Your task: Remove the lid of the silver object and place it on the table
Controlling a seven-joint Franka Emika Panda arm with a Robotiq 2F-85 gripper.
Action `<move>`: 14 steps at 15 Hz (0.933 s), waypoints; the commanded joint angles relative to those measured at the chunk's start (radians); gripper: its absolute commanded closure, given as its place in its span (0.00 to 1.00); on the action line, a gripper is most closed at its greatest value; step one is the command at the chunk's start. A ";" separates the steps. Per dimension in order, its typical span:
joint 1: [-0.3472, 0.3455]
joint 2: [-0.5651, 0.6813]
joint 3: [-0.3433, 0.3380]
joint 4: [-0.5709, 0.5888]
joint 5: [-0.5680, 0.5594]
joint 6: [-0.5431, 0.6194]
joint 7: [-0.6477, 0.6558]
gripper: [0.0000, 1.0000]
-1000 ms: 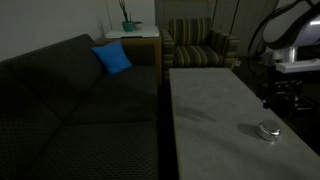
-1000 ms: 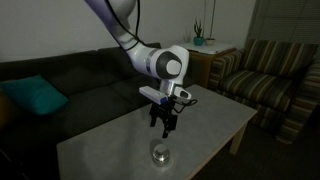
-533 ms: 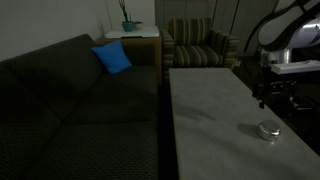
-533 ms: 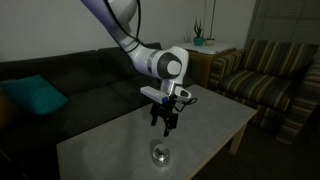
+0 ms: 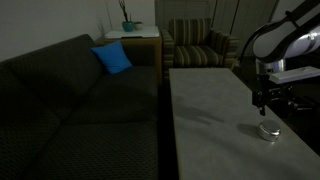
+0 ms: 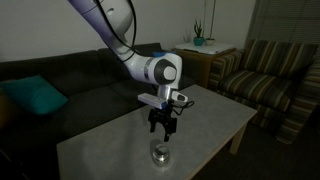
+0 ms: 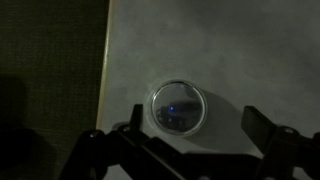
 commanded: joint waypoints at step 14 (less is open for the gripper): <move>-0.139 0.103 0.070 -0.046 -0.064 0.419 -0.688 0.00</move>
